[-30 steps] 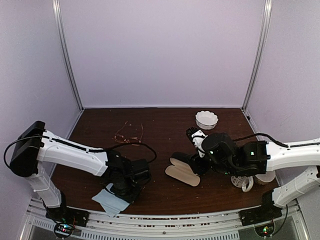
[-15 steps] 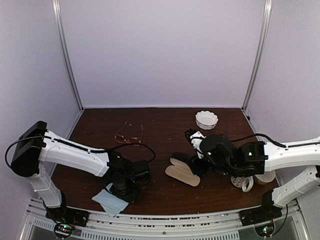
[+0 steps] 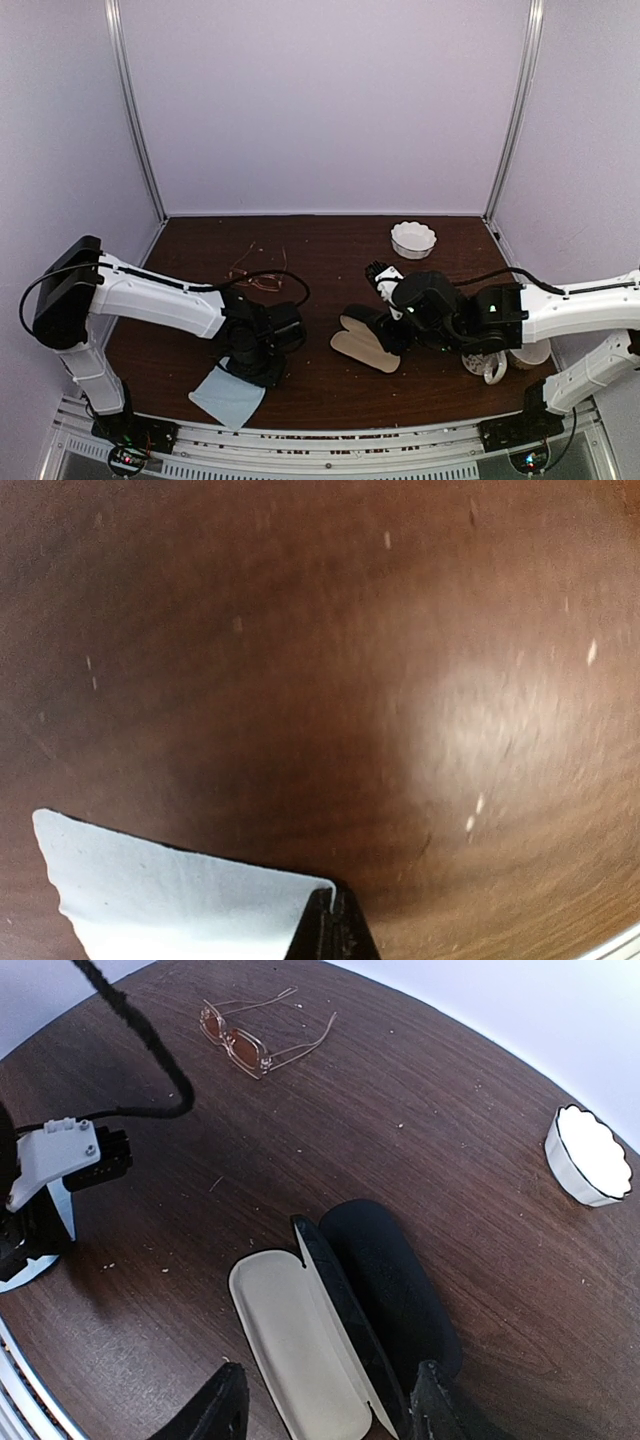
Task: Organize the sunglasses
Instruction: Move the glasses cleaning cloth to the center of the board.
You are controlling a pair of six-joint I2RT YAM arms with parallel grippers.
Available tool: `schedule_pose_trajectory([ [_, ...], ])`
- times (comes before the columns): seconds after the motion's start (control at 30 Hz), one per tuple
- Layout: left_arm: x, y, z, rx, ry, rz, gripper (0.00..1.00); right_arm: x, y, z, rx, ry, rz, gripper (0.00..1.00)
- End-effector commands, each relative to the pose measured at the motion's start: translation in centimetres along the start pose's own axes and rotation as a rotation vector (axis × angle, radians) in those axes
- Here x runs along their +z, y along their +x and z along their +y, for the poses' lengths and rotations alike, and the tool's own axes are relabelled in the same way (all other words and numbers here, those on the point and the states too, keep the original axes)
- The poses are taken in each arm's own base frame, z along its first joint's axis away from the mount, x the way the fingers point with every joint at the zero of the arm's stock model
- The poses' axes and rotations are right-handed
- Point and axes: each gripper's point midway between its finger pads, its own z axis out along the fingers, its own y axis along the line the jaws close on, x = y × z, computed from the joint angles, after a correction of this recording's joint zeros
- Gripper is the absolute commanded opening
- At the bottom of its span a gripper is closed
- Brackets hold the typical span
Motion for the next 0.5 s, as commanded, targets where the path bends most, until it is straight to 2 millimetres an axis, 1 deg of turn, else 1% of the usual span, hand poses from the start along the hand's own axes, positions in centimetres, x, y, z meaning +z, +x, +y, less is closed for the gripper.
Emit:
schedule_pose_trajectory([
  [0.0,0.2,-3.8,-1.1,-0.007,0.05,-0.067,0.0,-0.1,-1.0,0.1,-0.005,0.008,-0.012,0.57],
  [0.33,1.3,-9.2,-2.7,-0.006,0.105,-0.092,0.0,0.3,-0.9,0.0,-0.033,0.029,0.002,0.57],
  [0.47,1.8,-11.1,-2.9,-0.007,0.113,-0.096,0.0,0.5,-0.8,0.0,-0.044,0.035,0.005,0.57],
])
